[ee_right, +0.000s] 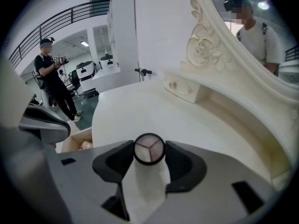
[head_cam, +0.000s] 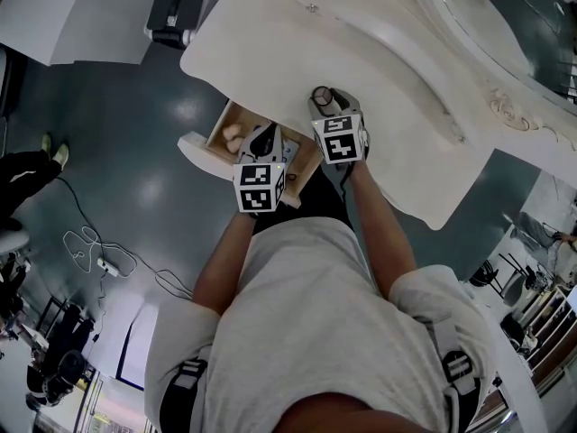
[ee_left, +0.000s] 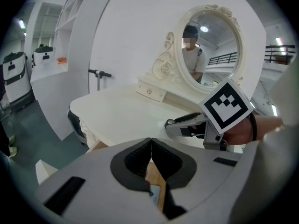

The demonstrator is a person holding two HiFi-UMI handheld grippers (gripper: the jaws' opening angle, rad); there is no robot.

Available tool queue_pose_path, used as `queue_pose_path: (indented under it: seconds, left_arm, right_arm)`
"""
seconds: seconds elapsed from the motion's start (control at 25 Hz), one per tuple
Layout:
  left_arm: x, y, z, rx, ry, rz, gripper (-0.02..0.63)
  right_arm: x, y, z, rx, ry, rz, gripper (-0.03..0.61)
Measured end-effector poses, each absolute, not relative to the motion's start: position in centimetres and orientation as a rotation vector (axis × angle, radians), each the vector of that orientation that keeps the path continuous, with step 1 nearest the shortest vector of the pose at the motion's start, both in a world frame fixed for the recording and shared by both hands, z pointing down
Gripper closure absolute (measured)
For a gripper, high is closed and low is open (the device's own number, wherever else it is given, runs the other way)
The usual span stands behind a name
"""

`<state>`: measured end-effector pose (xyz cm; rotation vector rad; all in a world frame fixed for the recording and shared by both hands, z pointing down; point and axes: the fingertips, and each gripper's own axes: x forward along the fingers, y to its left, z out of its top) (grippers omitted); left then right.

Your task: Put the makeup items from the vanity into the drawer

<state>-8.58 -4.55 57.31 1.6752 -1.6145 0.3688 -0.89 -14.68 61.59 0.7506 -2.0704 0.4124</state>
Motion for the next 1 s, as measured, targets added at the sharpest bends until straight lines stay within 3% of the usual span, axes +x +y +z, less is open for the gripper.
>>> queue_pose_path:
  seconds: [1.0]
  left_arm:
    - [-11.1,3.0,57.5,1.654,-1.638,0.351,0.607]
  right_arm:
    - [-4.1,-6.7,61.5,0.7,-2.091,0.383,0.356]
